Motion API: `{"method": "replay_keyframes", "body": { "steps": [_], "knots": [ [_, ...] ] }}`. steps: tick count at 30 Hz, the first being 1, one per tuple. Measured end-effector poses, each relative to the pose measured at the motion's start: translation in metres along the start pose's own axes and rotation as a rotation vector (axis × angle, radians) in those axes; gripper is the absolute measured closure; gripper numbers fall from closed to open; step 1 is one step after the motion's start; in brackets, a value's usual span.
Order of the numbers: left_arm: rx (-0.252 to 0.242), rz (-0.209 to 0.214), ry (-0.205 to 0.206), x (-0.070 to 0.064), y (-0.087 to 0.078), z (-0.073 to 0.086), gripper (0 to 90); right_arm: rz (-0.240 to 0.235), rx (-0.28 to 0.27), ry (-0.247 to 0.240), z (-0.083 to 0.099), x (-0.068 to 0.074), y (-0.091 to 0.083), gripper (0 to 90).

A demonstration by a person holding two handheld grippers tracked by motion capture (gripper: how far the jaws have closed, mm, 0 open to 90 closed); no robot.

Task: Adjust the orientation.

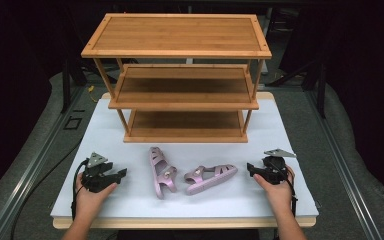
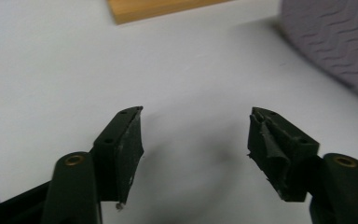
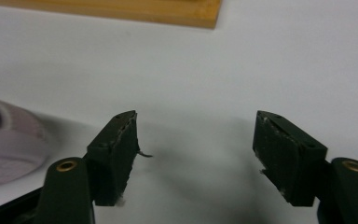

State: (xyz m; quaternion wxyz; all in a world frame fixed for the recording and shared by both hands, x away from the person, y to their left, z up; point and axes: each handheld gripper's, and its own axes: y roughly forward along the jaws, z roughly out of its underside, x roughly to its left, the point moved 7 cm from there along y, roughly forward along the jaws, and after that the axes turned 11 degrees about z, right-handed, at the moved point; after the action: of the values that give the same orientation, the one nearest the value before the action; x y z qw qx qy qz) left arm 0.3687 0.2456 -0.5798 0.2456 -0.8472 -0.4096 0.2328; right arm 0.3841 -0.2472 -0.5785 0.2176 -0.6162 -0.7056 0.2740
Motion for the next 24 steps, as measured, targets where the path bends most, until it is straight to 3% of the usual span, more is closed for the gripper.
{"method": "replay_keyframes", "body": {
  "steps": [1, 2, 5, 6, 7, 8, 9, 10, 14, 16, 21, 22, 24],
  "knots": [
    [-0.006, 0.008, 0.008, -0.005, -0.001, -0.002, 36.3, 0.065, -0.012, -0.013, 0.000, -0.002, -0.004, 29.4],
    [-0.009, 0.017, 0.021, -0.009, -0.002, -0.004, 36.5, 0.009, -0.025, -0.016, -0.001, 0.002, -0.009, 26.5],
    [-0.010, 0.037, 0.034, -0.019, -0.002, -0.008, 39.3, 0.003, -0.046, -0.008, -0.003, 0.004, -0.015, 19.0],
    [-0.008, 0.063, 0.039, -0.027, -0.001, -0.011, 40.1, -0.036, -0.053, -0.010, -0.005, 0.010, -0.018, 17.0],
    [-0.008, 0.063, 0.039, -0.027, -0.001, -0.011, 41.3, -0.036, -0.053, -0.010, -0.005, 0.010, -0.018, 17.0],
    [-0.012, 0.083, 0.036, -0.035, -0.001, -0.014, 42.1, -0.029, -0.071, -0.050, -0.006, 0.015, -0.021, 17.5],
    [-0.012, 0.083, 0.036, -0.035, -0.001, -0.014, 42.4, -0.029, -0.071, -0.050, -0.006, 0.015, -0.021, 17.5],
    [-0.036, 0.098, 0.022, -0.040, -0.002, -0.020, 44.0, -0.022, -0.101, -0.091, -0.007, 0.020, -0.024, 27.1],
    [-0.076, 0.138, -0.025, -0.049, -0.005, -0.031, 45.1, -0.019, -0.129, -0.114, -0.007, 0.026, -0.031, 34.5],
    [-0.083, 0.150, -0.032, -0.055, -0.006, -0.036, 52.0, -0.017, -0.138, -0.129, -0.007, 0.028, -0.032, 35.4],
    [-0.061, 0.171, 0.017, -0.073, -0.006, -0.043, 53.2, -0.032, -0.156, -0.136, -0.009, 0.031, -0.035, 37.4],
    [-0.061, 0.189, 0.016, -0.080, -0.005, -0.047, 52.8, -0.011, -0.162, -0.145, -0.010, 0.031, -0.040, 39.6],
    [-0.065, 0.182, 0.023, -0.087, -0.002, -0.050, 49.3, 0.008, -0.183, -0.131, -0.013, 0.031, -0.044, 41.8]
  ]
}}
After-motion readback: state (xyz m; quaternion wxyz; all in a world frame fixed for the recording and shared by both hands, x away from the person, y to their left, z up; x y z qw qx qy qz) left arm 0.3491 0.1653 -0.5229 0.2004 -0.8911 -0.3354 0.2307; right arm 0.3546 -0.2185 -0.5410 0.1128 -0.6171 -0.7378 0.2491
